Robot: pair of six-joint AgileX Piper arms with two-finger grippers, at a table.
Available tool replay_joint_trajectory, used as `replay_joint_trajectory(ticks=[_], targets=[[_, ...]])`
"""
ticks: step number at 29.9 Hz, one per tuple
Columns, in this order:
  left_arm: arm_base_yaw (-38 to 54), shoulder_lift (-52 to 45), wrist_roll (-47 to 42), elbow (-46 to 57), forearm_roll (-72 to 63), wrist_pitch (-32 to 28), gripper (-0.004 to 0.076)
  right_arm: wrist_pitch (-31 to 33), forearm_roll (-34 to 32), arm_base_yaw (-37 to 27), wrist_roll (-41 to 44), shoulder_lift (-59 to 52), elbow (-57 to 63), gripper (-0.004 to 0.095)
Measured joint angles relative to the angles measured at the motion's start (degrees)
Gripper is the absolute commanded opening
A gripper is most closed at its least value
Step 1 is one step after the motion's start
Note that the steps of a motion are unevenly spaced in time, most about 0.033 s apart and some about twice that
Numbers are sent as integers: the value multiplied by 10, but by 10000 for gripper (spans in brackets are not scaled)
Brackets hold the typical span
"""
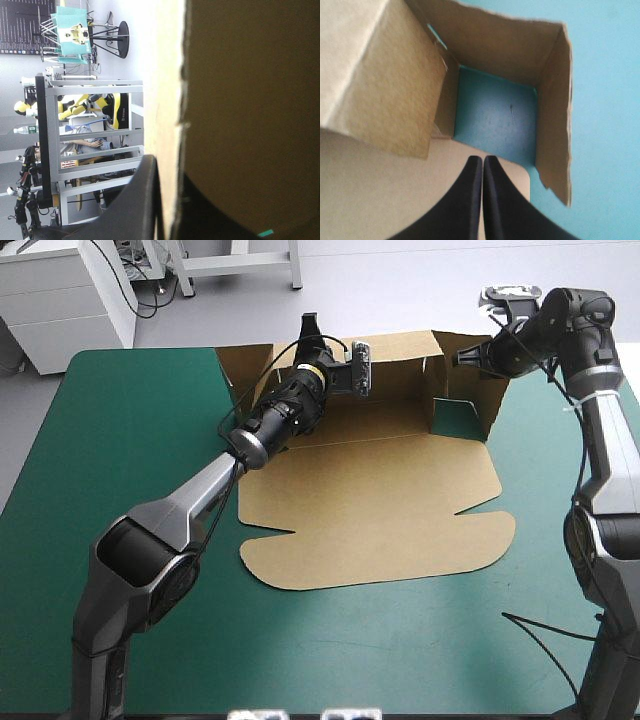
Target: Fold the box
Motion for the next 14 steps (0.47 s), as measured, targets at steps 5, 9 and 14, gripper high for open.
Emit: replay_joint_trajectory(ticks=[5, 9, 14], targets=[[0, 0, 0, 0, 0, 0, -8, 1, -6, 0, -38, -56, 122, -4], [0, 0, 0, 0, 0, 0, -8, 0, -12, 0, -51, -76, 158, -4], [0, -3, 0, 0, 0, 1, -8, 0, -12, 0, -53, -91, 161, -4]])
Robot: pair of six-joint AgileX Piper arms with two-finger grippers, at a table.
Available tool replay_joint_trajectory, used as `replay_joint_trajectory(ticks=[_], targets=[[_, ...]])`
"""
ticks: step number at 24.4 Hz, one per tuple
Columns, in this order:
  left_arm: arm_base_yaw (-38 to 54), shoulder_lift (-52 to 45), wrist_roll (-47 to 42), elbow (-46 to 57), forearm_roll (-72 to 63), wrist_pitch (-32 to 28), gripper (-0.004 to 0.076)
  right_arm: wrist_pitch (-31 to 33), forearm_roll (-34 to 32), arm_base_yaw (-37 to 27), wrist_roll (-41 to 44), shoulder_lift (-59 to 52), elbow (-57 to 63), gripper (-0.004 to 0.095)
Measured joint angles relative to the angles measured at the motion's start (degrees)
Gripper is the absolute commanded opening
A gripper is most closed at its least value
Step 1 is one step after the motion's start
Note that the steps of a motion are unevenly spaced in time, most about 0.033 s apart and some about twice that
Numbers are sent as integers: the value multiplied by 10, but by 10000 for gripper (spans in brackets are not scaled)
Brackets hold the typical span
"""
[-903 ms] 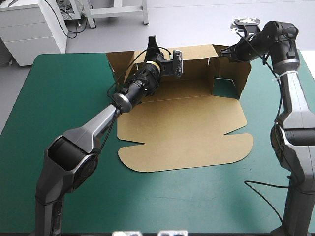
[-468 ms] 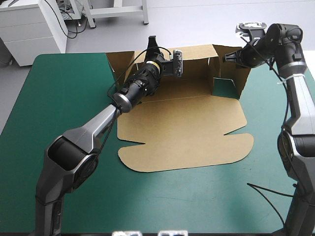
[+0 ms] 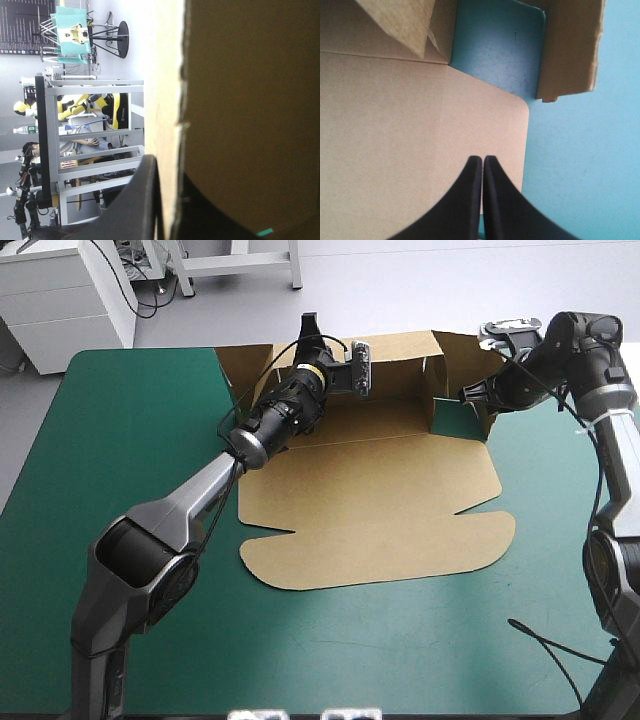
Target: Fold the box
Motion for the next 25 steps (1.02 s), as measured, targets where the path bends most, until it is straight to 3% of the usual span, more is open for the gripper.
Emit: replay_joint_trajectory(ticks=[10, 15, 20, 25], targets=[[-1, -70, 3, 7, -68, 71, -8, -2, 2, 0, 0, -53, 0, -4], [-21, -127, 72, 7, -103, 120, -8, -3, 3, 0, 0, -81, 0, -4], [-93, -196, 197, 7, -138, 215, -8, -4, 3, 0, 0, -135, 0, -4], [-139, -257, 227, 7, -140, 263, -8, -10, 4, 0, 11, -179, 0, -4]])
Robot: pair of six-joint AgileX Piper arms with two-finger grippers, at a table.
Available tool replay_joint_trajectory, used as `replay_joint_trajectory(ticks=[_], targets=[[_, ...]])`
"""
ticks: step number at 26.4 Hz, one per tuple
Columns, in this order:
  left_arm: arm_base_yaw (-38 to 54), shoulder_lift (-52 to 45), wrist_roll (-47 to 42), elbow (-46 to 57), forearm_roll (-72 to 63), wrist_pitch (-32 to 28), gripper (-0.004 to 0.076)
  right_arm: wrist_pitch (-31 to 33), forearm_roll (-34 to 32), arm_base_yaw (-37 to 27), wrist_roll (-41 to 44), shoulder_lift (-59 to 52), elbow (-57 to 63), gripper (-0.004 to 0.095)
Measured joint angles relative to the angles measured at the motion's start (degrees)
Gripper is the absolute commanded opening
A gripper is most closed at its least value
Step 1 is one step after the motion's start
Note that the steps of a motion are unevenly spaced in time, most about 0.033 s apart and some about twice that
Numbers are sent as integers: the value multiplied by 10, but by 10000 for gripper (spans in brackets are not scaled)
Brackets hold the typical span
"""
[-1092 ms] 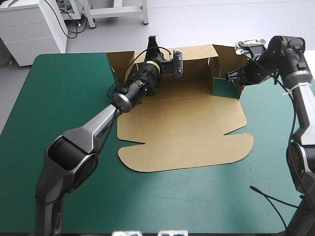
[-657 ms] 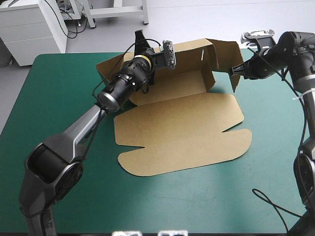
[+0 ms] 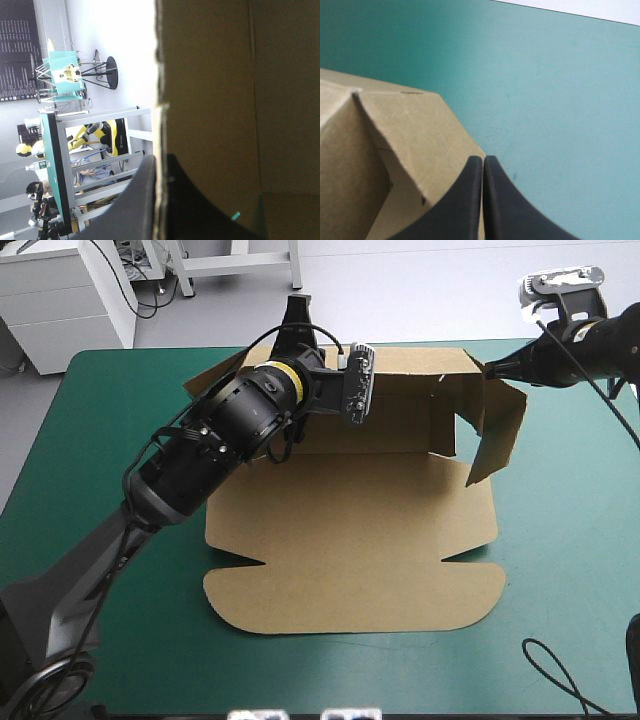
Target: Fold the box
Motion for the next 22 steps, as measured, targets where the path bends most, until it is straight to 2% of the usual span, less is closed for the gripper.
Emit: replay_joint_trajectory(ticks=[5, 11, 15, 22], targets=[[-3, -9, 3, 0, -43, 55, -8, 0, 2, 0, 13, -2, 0, -4], [-3, 36, 3, 0, -72, 55, -8, 2, 19, 0, 15, -2, 0, -4], [-3, 67, -11, 11, -69, 36, -8, 7, 20, 0, 16, -2, 0, -4], [-3, 75, -118, 89, -6, -44, -8, 12, 4, 0, 15, -2, 0, -4]])
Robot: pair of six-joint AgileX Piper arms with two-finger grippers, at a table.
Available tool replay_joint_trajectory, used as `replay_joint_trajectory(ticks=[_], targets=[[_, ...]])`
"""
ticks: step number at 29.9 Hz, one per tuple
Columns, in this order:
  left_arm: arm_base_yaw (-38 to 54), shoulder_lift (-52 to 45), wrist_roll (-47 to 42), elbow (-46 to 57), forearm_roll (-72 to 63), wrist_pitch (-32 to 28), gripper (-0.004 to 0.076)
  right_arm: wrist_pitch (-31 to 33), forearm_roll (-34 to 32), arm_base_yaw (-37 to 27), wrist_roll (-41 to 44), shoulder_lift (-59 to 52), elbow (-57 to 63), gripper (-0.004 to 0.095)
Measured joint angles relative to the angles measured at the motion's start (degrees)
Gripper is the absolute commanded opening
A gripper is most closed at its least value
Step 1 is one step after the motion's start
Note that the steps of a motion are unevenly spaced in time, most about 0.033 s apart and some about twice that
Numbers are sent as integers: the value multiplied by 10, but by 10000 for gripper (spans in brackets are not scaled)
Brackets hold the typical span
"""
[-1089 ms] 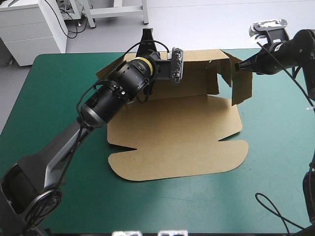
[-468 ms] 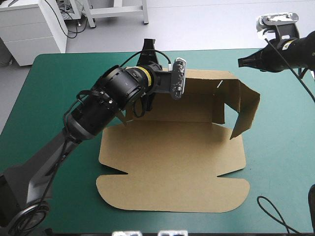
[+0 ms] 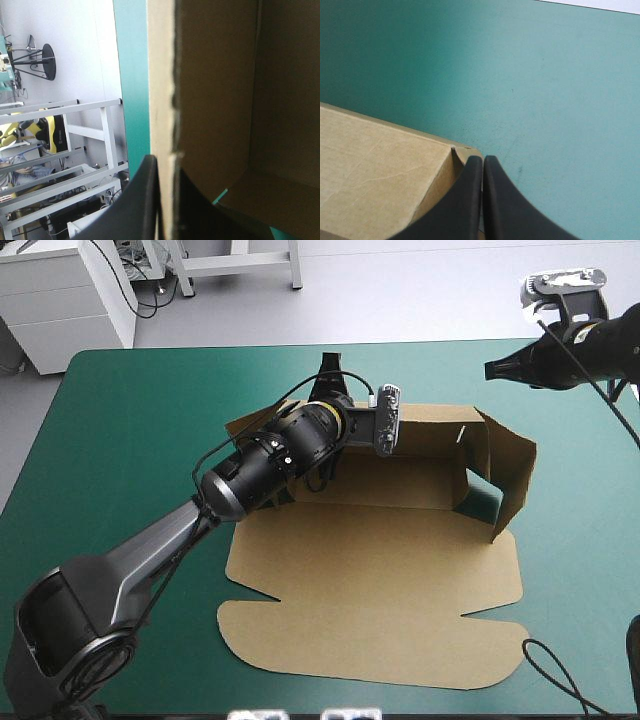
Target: Fold the box
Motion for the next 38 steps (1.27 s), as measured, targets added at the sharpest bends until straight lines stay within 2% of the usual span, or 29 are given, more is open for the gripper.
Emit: replay_joint_trajectory(ticks=[6, 12, 18, 38], targets=[[-13, -1, -77, 72, 88, -60, -8, 0, -4, 0, 0, 0, 0, -4], [-51, -4, -188, 142, 248, -78, -8, 0, -14, 0, 16, 0, 0, -4], [-57, -7, -280, 190, 336, -92, -8, 0, -40, 0, 30, 4, 1, -4], [-58, 13, -295, 195, 373, -93, -8, 0, -41, 0, 55, 132, 2, -4]])
